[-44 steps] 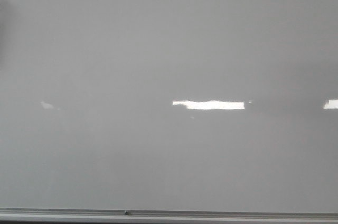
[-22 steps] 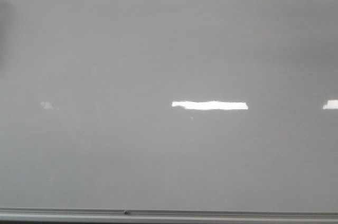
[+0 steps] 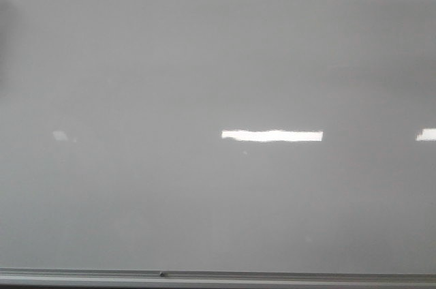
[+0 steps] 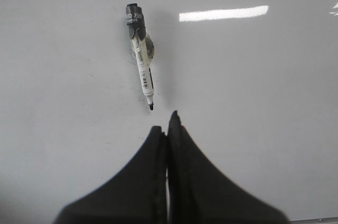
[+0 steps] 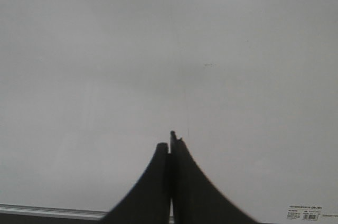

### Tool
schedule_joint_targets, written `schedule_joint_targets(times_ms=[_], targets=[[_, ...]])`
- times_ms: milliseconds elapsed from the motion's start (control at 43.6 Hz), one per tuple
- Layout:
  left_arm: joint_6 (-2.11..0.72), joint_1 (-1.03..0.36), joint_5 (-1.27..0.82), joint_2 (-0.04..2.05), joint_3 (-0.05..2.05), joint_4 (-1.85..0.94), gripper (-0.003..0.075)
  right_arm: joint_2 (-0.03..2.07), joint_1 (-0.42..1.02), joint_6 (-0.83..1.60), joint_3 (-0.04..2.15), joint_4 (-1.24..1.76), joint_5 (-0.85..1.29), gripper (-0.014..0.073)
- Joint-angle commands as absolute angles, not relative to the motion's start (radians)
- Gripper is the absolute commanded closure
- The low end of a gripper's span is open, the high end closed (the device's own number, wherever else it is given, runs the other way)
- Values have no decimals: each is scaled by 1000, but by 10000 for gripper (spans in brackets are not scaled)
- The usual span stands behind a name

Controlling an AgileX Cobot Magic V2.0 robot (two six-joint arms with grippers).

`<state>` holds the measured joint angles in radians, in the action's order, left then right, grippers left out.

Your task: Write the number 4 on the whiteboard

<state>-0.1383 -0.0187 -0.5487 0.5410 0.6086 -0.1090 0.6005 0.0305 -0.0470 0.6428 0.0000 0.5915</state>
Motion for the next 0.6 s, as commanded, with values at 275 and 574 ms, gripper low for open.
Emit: schedule_joint_targets(times_ms=[275,574], targets=[[-128,-19,-474,564,643,-115,544,628,28,15,677,-9,527,365],[-128,-19,-478,564,643,-115,47,628,28,15,677,-9,527,-26]])
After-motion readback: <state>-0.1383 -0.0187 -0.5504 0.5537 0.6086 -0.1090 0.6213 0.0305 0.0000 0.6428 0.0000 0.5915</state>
